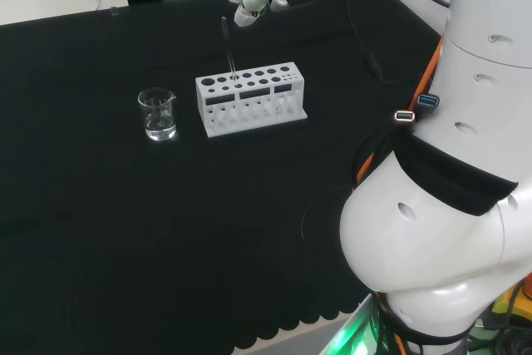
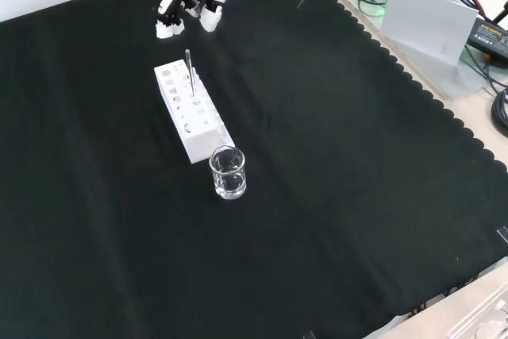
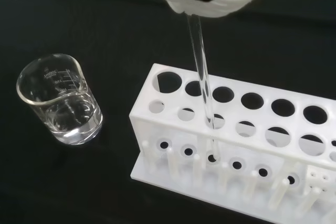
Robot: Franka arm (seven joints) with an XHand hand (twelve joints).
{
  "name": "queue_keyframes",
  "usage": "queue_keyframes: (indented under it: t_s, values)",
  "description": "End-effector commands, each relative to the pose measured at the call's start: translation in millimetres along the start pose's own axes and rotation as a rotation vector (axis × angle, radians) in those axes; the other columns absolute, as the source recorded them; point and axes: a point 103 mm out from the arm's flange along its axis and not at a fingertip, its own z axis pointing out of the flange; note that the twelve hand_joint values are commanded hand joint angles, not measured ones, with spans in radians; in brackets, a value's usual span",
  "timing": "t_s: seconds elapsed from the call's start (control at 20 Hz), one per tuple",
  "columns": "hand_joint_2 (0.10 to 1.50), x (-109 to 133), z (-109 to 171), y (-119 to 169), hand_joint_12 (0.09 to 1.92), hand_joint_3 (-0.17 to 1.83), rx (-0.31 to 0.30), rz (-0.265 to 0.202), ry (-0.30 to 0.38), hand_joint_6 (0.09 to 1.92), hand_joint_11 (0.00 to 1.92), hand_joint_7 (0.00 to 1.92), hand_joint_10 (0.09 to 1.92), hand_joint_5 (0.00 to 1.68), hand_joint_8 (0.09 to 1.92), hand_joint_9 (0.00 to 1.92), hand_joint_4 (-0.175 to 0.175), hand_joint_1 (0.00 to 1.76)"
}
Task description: Put the glass rod back on the white test tube rack.
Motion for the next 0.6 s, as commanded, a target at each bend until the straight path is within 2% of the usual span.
queue_keyframes:
  t_s: [0.05,0.3,0.6]
  values:
    - [0.85,7,-11,-14,0.38,-0.17,-0.009,0.002,-0.009,0.56,1.77,0.78,0.09,0.43,0.71,1.63,-0.166,1.3]
    - [0.85,17,-22,-23,0.39,-0.17,-0.021,-0.002,-0.022,0.56,1.77,0.79,0.09,0.45,0.71,1.63,-0.167,1.3]
    - [0.86,18,-31,-32,0.39,-0.17,-0.016,0.021,-0.037,0.59,1.76,0.8,0.09,0.51,0.71,1.64,-0.173,1.3]
